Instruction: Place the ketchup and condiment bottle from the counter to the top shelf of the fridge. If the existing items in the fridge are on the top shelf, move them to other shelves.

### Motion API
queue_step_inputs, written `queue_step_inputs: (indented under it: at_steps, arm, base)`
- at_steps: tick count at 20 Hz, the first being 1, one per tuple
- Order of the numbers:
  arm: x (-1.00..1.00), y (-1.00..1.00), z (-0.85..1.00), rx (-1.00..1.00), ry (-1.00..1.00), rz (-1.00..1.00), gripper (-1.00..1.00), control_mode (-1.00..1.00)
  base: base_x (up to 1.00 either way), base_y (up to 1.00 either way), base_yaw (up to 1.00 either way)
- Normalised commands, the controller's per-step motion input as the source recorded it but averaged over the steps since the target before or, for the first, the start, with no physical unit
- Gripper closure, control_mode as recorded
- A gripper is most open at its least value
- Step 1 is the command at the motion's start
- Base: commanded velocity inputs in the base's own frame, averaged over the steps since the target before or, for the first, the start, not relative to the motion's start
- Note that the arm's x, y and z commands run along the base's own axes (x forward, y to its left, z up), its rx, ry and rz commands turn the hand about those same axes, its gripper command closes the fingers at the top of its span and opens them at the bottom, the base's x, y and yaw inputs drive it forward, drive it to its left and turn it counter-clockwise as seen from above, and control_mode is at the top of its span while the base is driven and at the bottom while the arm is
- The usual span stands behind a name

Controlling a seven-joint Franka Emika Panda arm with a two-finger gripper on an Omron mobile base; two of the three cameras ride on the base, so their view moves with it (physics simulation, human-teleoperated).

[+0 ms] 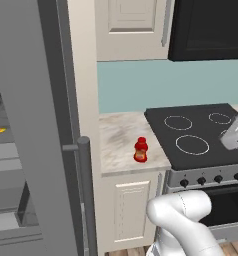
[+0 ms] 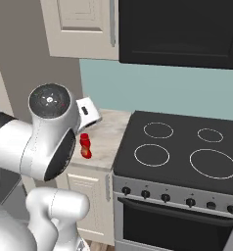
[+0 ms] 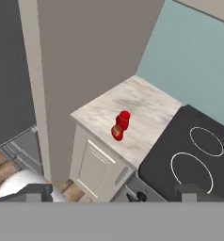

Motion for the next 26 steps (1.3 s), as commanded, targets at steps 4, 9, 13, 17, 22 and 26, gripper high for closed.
queue_step_inputs:
  at_steps: [4,9,13,17,22,26]
  arm:
    - [0.53,0.01,-0.38,0.15,0.03,0.15,-1.00,-1.00]
    - [0.65,0.10,-0.47,0.14,0.06,0.15,-1.00,-1.00]
    - [0.61,0.01,-0.56,0.14,0.03,0.12,-1.00,-1.00]
    - [0.38,0.00,-0.52,0.17,0.00,0.12,-1.00,-1.00]
    - [0.18,0.02,-0.62,0.15,-0.01,0.12,-1.00,-1.00]
    - [0.22,0.19,-0.46,0.09,-0.06,0.08,-1.00,-1.00]
  base:
    - [0.00,0.00,0.00]
    - [0.00,0.00,0.00]
    - [0.00,0.00,0.00]
    - [0.00,0.00,0.00]
    - [0.00,0.00,0.00]
    - [0.00,0.00,0.00]
